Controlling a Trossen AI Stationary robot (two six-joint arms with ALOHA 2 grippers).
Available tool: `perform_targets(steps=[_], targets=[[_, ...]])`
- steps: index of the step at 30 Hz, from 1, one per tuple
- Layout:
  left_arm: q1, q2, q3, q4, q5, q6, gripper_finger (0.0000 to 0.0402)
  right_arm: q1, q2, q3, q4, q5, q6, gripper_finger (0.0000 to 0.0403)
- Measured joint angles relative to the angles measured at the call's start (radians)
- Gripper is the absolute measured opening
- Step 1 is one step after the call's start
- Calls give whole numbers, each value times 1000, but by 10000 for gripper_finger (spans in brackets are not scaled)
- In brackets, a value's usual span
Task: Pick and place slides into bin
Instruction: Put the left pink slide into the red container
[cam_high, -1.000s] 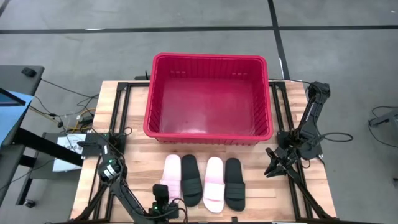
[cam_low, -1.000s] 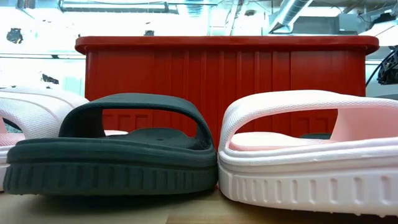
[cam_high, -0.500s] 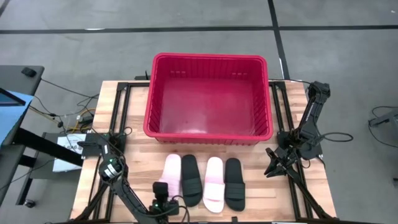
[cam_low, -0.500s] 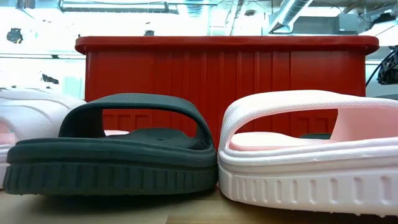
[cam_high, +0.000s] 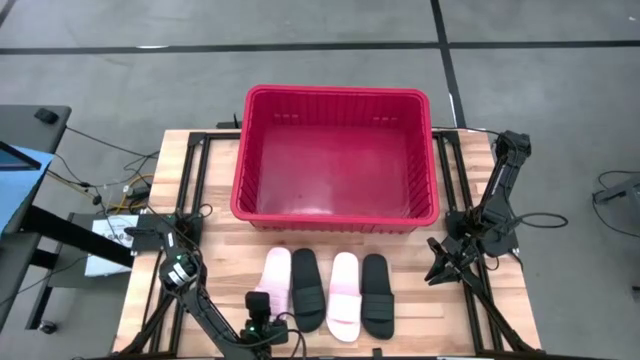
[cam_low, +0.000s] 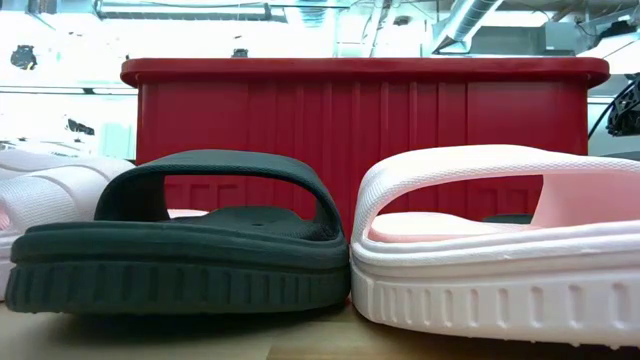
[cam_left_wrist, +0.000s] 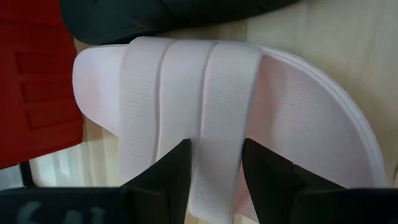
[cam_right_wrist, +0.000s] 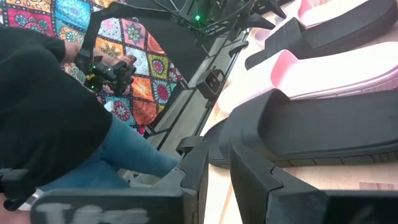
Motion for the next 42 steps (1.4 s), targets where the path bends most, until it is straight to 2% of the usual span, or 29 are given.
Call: perform_targets(steps=[3,7,9,23,42], targets=[[-1,0,0,3,4,-1,92,0,0,0,0,0,0,57],[0,0,0,10,9,1,25,0,0,0,0,0,0,57],[0,0,0,17,10,0,8,0,0,0,0,0,0,57],[-4,0,1,16,12,-7,0,0,0,0,0,0,0,57],[-24,2,114,-19,21,-65,0,0,0,0,0,0,0,57]])
